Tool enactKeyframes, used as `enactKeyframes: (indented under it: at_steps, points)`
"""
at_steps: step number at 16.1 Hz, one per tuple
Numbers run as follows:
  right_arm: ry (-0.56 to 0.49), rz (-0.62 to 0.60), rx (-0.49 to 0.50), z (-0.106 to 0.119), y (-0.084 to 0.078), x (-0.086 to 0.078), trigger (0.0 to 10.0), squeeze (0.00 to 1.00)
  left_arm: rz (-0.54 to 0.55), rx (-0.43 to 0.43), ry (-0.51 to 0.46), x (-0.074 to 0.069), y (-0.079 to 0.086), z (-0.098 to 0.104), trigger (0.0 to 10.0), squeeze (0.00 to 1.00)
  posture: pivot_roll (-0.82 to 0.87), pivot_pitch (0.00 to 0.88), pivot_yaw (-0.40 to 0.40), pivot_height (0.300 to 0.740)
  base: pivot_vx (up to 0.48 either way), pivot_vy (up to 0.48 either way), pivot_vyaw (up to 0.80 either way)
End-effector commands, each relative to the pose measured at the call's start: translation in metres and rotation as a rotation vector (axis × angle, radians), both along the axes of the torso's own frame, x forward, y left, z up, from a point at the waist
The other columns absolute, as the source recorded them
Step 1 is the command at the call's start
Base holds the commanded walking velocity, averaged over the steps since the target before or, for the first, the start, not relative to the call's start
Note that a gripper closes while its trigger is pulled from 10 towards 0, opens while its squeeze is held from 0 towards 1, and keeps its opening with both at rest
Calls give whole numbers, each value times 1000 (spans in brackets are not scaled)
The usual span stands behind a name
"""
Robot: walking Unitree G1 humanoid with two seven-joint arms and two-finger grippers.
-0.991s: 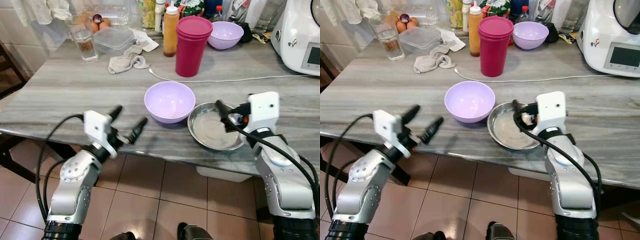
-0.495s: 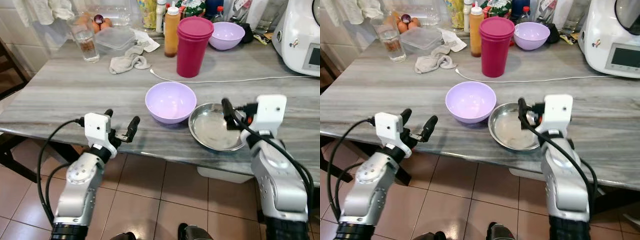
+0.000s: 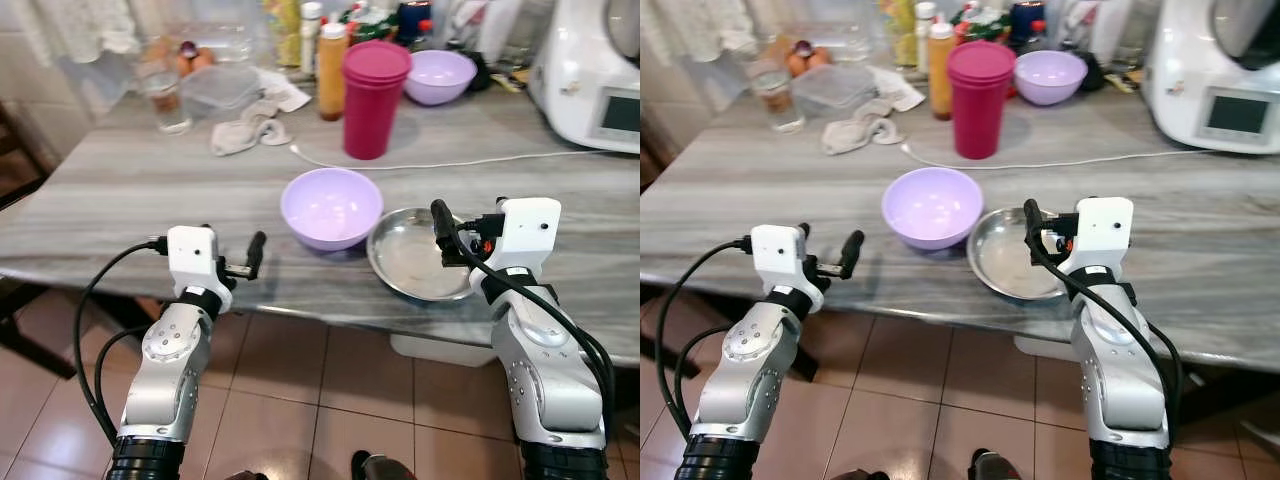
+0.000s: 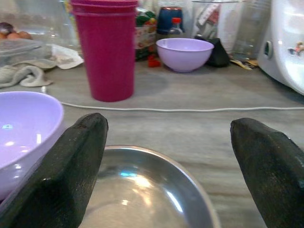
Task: Setting the table
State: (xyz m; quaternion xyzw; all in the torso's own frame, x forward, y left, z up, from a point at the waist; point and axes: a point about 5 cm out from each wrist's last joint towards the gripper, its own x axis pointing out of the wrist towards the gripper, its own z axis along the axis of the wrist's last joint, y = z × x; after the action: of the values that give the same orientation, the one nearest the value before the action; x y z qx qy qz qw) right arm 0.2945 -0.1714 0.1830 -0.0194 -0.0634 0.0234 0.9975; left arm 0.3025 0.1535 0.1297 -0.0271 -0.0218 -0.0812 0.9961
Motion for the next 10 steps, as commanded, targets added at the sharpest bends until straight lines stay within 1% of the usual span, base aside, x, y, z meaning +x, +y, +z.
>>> enactKeyframes:
  at_steps: [1, 3, 5, 6, 9, 10]
  points:
    - [-15, -2, 2, 2, 0, -1, 10000, 0, 18, 13, 11, 0, 4, -2, 10000, 0, -214, 100, 40, 740, 0, 0, -744]
    - [-36, 7, 6, 2, -1, -4, 10000, 0, 33, 27, 18, -1, 4, -5, 10000, 0, -213, 105, 38, 740, 0, 0, 0]
    - [-45, -14, -3, 3, -2, -5, 10000, 0, 41, 38, 25, -2, 4, -5, 10000, 0, -213, 108, 39, 740, 0, 0, 0]
    - [-40, -37, -23, 3, -3, -4, 10000, 0, 44, 39, 25, -2, 3, -5, 10000, 0, -213, 108, 39, 740, 0, 0, 0]
    - [-45, -46, -10, 4, -3, -1, 10000, 0, 48, 34, 20, 0, 1, -2, 10000, 0, -214, 110, 41, 740, -280, 0, 0]
    - [-52, -77, -33, 5, -5, -1, 10000, 0, 50, 36, 19, 1, 1, -1, 10000, 0, -219, 111, 44, 740, -307, 0, 0]
